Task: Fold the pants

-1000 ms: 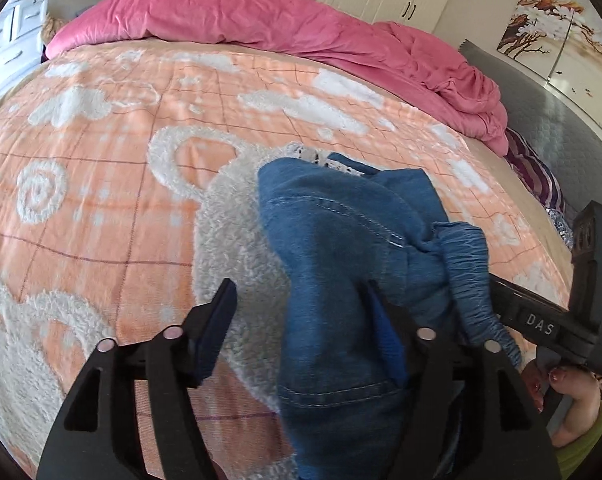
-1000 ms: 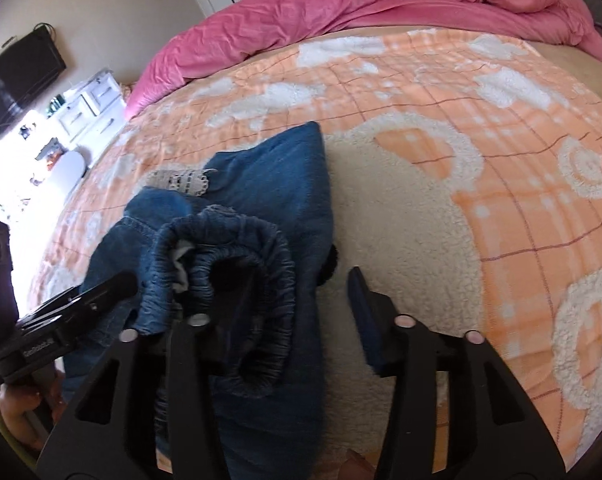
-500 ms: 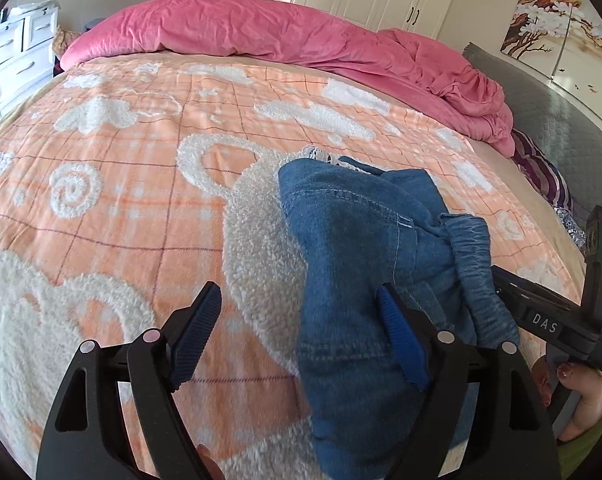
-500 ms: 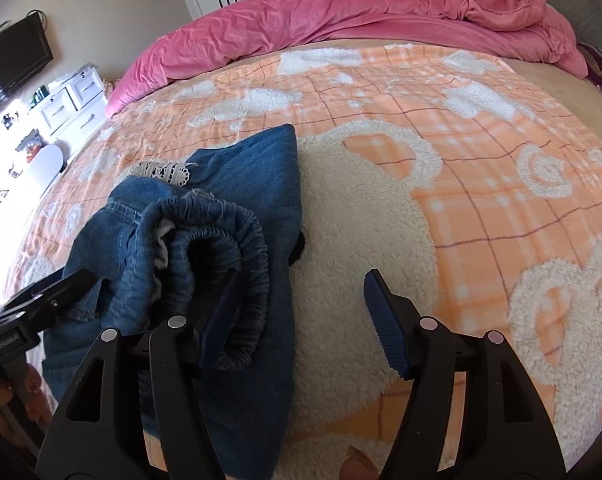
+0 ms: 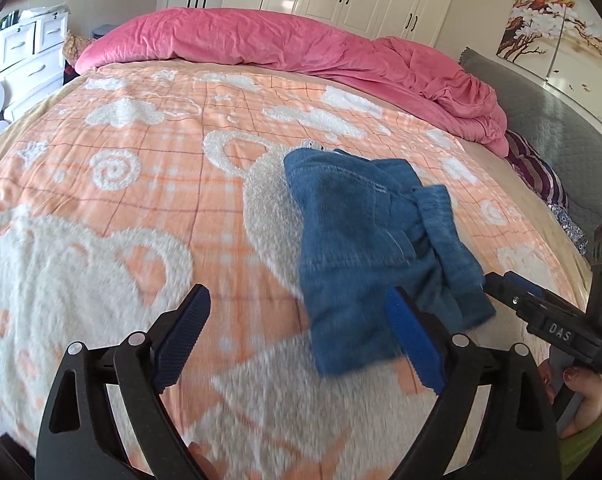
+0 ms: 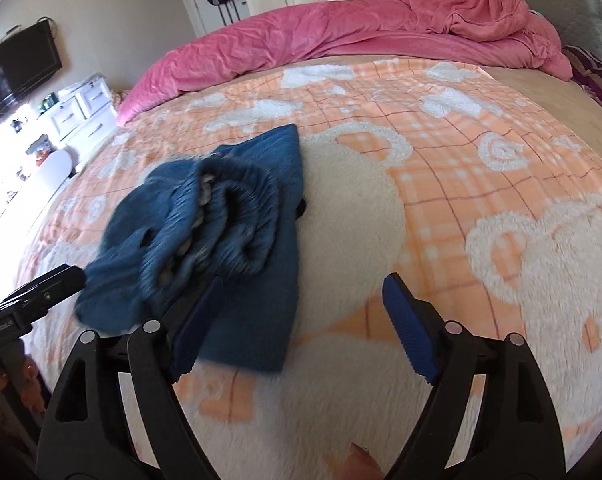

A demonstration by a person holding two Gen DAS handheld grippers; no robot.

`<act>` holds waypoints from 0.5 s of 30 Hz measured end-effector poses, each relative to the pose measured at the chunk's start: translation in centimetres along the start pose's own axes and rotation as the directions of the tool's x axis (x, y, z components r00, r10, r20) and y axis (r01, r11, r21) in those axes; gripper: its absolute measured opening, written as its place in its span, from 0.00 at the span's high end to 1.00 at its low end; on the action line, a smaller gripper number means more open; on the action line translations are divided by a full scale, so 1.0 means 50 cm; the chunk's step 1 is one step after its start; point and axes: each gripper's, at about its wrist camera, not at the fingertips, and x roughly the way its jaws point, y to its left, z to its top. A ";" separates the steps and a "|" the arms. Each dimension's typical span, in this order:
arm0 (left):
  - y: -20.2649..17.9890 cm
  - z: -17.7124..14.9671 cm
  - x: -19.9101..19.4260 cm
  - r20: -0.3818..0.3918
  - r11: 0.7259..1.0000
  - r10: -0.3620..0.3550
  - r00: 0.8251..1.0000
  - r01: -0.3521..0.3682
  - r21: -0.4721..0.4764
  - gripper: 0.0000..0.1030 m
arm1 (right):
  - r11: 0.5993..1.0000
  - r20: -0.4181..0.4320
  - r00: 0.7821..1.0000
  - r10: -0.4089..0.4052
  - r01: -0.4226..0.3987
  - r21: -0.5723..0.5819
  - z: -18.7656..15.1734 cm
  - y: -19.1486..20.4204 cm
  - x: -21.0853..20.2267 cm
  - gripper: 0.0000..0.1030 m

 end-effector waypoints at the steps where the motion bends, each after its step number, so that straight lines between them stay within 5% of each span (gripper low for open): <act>1: -0.001 -0.008 -0.009 0.002 1.000 0.000 1.000 0.000 0.000 0.09 | 1.000 0.007 1.000 -0.001 0.001 -0.007 -0.008 0.006 -0.010 0.23; 7: -0.007 -0.044 -0.055 0.024 1.000 -0.005 1.000 0.005 0.003 0.05 | 1.000 0.033 0.999 0.004 -0.004 -0.023 -0.050 0.033 -0.049 0.09; 15: -0.010 -0.100 -0.086 0.017 1.000 0.016 1.000 -0.016 0.004 0.04 | 0.999 0.039 0.999 -0.023 0.025 -0.037 -0.093 0.036 -0.090 0.09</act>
